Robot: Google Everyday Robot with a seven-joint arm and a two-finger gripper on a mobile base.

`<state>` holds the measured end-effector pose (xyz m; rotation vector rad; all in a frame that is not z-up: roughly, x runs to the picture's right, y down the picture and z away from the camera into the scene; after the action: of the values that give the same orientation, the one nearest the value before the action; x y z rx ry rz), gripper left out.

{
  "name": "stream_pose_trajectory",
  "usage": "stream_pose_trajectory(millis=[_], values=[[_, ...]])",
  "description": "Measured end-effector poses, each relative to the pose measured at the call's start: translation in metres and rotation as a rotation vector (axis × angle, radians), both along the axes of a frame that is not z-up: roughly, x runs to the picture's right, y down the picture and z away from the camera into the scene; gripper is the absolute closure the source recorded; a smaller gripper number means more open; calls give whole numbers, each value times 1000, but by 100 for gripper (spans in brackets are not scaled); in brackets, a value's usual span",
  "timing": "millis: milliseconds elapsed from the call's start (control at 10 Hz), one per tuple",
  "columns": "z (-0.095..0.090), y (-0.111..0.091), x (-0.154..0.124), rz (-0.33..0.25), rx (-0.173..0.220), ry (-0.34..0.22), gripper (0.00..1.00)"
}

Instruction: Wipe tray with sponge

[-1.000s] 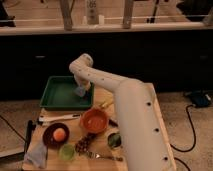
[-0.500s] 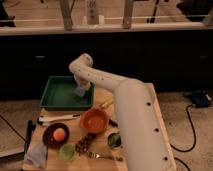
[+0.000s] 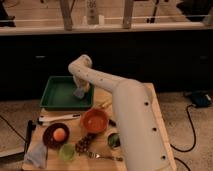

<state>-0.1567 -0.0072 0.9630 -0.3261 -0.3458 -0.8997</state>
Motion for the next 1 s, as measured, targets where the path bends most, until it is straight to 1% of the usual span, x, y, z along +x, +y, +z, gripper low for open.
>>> stream_pose_trajectory(millis=[200,400,600,700,800,1000], values=[[0,4,0,-12,-11,-4,99],[1,6,-2,-11,-21,-5,99],[4,-1,1,-12,-20,-5,99],[6,-4,-4,-25,-23,-11,99],[7,-6,-16,-46,-27,-26,99],[9,-6,-43,-103,-35,-57,99]])
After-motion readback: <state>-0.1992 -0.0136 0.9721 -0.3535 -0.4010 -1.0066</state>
